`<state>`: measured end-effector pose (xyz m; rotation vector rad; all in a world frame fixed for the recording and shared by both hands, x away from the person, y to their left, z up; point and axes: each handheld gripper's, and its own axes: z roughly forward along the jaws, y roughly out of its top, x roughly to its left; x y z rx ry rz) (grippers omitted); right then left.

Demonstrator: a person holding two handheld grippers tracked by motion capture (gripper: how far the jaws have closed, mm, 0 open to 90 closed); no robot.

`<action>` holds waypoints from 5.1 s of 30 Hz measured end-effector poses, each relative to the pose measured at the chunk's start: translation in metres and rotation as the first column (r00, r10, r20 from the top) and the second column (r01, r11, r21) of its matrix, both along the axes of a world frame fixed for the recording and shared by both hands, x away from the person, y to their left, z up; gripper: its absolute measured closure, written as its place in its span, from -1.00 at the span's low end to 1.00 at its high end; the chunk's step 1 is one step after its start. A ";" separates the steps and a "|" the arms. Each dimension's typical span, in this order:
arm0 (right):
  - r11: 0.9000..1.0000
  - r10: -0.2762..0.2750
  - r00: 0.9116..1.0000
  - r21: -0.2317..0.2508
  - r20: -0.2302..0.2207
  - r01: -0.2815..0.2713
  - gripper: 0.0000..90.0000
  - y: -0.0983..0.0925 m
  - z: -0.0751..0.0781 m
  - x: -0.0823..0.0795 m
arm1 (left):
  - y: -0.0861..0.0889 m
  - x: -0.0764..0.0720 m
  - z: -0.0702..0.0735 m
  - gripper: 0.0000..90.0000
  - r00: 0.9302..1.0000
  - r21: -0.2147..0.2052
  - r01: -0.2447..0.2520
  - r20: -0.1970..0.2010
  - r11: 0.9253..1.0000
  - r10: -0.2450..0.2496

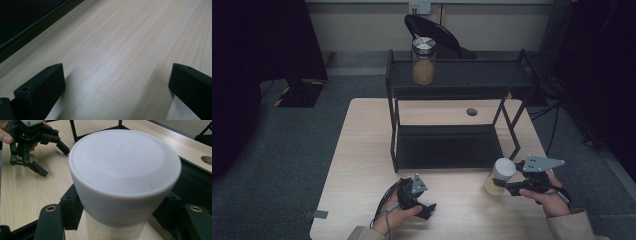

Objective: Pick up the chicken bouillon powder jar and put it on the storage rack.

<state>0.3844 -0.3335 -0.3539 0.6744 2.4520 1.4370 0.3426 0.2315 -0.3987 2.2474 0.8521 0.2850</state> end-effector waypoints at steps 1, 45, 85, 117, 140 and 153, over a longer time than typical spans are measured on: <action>1.000 0.000 1.000 0.002 -0.001 0.000 -0.24 0.001 0.001 0.000 | 0.000 0.000 0.000 -1.00 1.000 0.000 -0.001 0.000 1.000 0.001; 0.999 -0.031 0.999 -0.020 0.022 0.031 -0.24 0.025 0.091 0.031 | -0.001 0.000 0.000 -1.00 1.000 0.001 -0.003 0.000 1.000 0.003; 0.999 0.036 0.998 -0.005 0.042 -0.036 -0.24 0.069 0.179 0.062 | -0.001 0.000 0.000 -1.00 1.000 0.000 -0.003 0.001 1.000 0.003; 0.999 0.025 0.998 -0.030 0.054 -0.024 -0.23 0.098 0.255 0.074 | -0.001 0.000 0.000 -1.00 1.000 0.001 -0.003 0.000 1.000 0.003; 0.998 -0.064 0.997 -0.008 0.051 0.064 -0.23 0.124 0.294 0.108 | -0.001 0.000 0.000 -1.00 1.000 0.002 -0.003 0.000 1.000 0.003; 0.989 -0.146 0.988 0.018 0.050 0.145 -0.23 0.124 0.297 0.126 | -0.001 0.000 0.000 -1.00 1.000 0.001 -0.003 -0.001 1.000 0.003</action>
